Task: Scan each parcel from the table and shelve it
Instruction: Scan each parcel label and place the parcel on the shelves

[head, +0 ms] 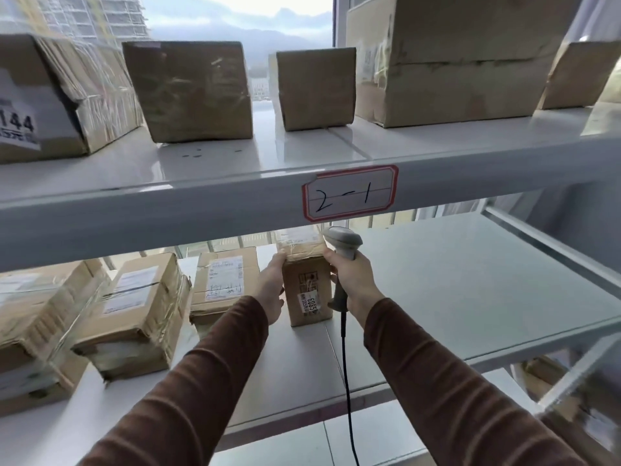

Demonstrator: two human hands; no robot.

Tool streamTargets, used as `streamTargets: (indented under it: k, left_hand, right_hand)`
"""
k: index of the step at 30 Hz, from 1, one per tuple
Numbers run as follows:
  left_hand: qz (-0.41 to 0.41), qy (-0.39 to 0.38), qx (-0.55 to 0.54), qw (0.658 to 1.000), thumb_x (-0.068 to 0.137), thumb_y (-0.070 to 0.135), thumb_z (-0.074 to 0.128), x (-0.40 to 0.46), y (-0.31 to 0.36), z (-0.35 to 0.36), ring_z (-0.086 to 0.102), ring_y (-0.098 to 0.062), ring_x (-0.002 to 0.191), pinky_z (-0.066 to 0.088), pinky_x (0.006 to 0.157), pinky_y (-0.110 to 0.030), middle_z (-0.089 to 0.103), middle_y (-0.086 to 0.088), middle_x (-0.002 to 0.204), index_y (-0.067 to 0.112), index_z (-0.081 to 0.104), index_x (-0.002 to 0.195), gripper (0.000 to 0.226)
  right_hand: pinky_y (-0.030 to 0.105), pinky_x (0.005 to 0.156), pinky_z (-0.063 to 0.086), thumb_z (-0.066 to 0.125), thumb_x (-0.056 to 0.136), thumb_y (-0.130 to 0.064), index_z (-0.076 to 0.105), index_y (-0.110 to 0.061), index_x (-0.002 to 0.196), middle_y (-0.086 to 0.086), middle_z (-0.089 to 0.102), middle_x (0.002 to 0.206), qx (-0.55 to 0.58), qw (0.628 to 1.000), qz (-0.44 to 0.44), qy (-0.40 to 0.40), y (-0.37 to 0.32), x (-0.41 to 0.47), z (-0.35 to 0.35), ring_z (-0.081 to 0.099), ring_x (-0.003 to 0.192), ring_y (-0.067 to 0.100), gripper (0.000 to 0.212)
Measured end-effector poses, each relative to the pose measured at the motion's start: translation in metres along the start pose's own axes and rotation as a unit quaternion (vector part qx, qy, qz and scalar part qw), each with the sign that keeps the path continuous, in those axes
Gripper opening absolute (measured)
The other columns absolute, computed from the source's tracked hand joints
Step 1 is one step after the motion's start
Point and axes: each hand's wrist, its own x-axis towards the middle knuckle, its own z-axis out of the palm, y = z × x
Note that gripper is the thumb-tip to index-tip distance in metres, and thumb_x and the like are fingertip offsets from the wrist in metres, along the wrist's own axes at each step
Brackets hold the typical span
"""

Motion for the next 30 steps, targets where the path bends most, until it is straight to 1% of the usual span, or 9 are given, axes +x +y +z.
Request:
streamTargets:
  k: [3,7,10,15,17,20,23,26,30]
  left_hand:
    - [0.034,-0.021,0.033,0.999,0.107,0.048,0.04,-0.004,0.009,-0.002,0.038,-0.021,0.146,0.021,0.12,-0.042,0.049,-0.001,0.157,0.022,0.052,0.146,0.048]
    - [0.136,-0.008,0.14,0.981,0.108,0.047,0.041,-0.007,0.022,-0.001,0.018,-0.023,0.158,0.017,0.125,-0.045,0.019,-0.004,0.172,0.021,0.014,0.166,0.07]
    - [0.257,0.049,0.234,0.936,0.106,0.043,0.049,-0.017,0.031,0.008,0.018,-0.027,0.157,0.018,0.128,-0.05,0.021,-0.009,0.171,0.016,0.022,0.164,0.069]
    - [0.378,-0.021,0.317,0.87,0.105,0.035,0.054,-0.041,0.027,0.047,0.011,-0.022,0.159,0.01,0.127,-0.042,0.02,-0.004,0.171,0.016,0.025,0.162,0.066]
    - [0.38,-0.079,0.319,0.865,0.106,0.034,0.054,-0.05,0.019,0.071,0.014,-0.022,0.159,0.014,0.128,-0.043,0.019,-0.004,0.172,0.017,0.023,0.164,0.067]
    - [0.334,-0.157,0.273,0.888,0.106,0.034,0.056,-0.065,0.001,0.113,0.027,-0.02,0.155,0.025,0.124,-0.041,0.029,-0.001,0.17,0.022,0.029,0.163,0.065]
    - [0.277,-0.22,0.238,0.905,0.105,0.035,0.058,-0.078,-0.023,0.155,0.034,-0.019,0.152,0.03,0.124,-0.043,0.035,0.0,0.167,0.024,0.035,0.161,0.061]
    - [0.246,-0.301,0.227,0.893,0.104,0.031,0.06,-0.103,-0.053,0.211,0.038,-0.017,0.149,0.033,0.12,-0.036,0.041,0.001,0.163,0.02,0.04,0.158,0.058]
    - [0.205,-0.405,0.221,0.863,0.103,0.026,0.062,-0.151,-0.095,0.294,0.048,-0.013,0.135,0.039,0.113,-0.034,0.049,0.0,0.156,0.018,0.047,0.154,0.054]
  right_hand:
    - [0.044,0.098,0.055,0.077,0.092,-0.029,0.07,-0.009,0.117,0.0,0.072,0.094,-0.011,1.0,-0.011,0.019,-0.003,-0.004,-0.001,0.066,0.095,0.023,0.033]
    - [0.049,0.105,0.052,0.075,0.094,-0.031,0.067,-0.011,0.121,-0.002,0.068,0.097,-0.03,0.998,-0.029,0.041,-0.011,-0.015,-0.006,0.063,0.101,0.021,0.034]
    - [0.055,0.104,0.051,0.074,0.095,-0.035,0.064,-0.019,0.123,-0.005,0.068,0.105,-0.029,0.997,-0.044,0.059,-0.018,-0.031,-0.017,0.063,0.11,0.026,0.034]
    - [0.044,0.092,0.057,0.072,0.096,-0.029,0.062,-0.024,0.117,-0.002,0.069,0.099,-0.01,0.99,-0.091,0.107,-0.03,-0.059,-0.053,0.066,0.098,0.025,0.024]
    - [0.036,0.088,0.059,0.073,0.096,-0.026,0.063,-0.021,0.118,0.001,0.072,0.1,-0.003,0.985,-0.108,0.136,-0.033,-0.069,-0.077,0.068,0.094,0.021,0.025]
    - [0.026,0.074,0.06,0.076,0.093,-0.027,0.067,-0.024,0.107,-0.002,0.074,0.09,0.002,0.973,-0.125,0.193,-0.035,-0.087,-0.123,0.069,0.078,0.013,0.016]
    - [0.024,0.066,0.057,0.078,0.092,-0.027,0.067,-0.025,0.102,-0.005,0.074,0.083,0.022,0.96,-0.127,0.249,-0.039,-0.112,-0.172,0.07,0.067,0.011,0.015]
    - [0.029,0.06,0.051,0.078,0.091,-0.031,0.068,-0.022,0.104,-0.006,0.073,0.074,0.03,0.941,-0.117,0.315,-0.04,-0.153,-0.233,0.069,0.063,0.011,0.019]
    - [0.033,0.062,0.053,0.075,0.092,-0.038,0.07,-0.017,0.11,0.005,0.076,0.083,0.007,0.911,-0.118,0.394,-0.043,-0.213,-0.318,0.071,0.063,0.016,0.028]
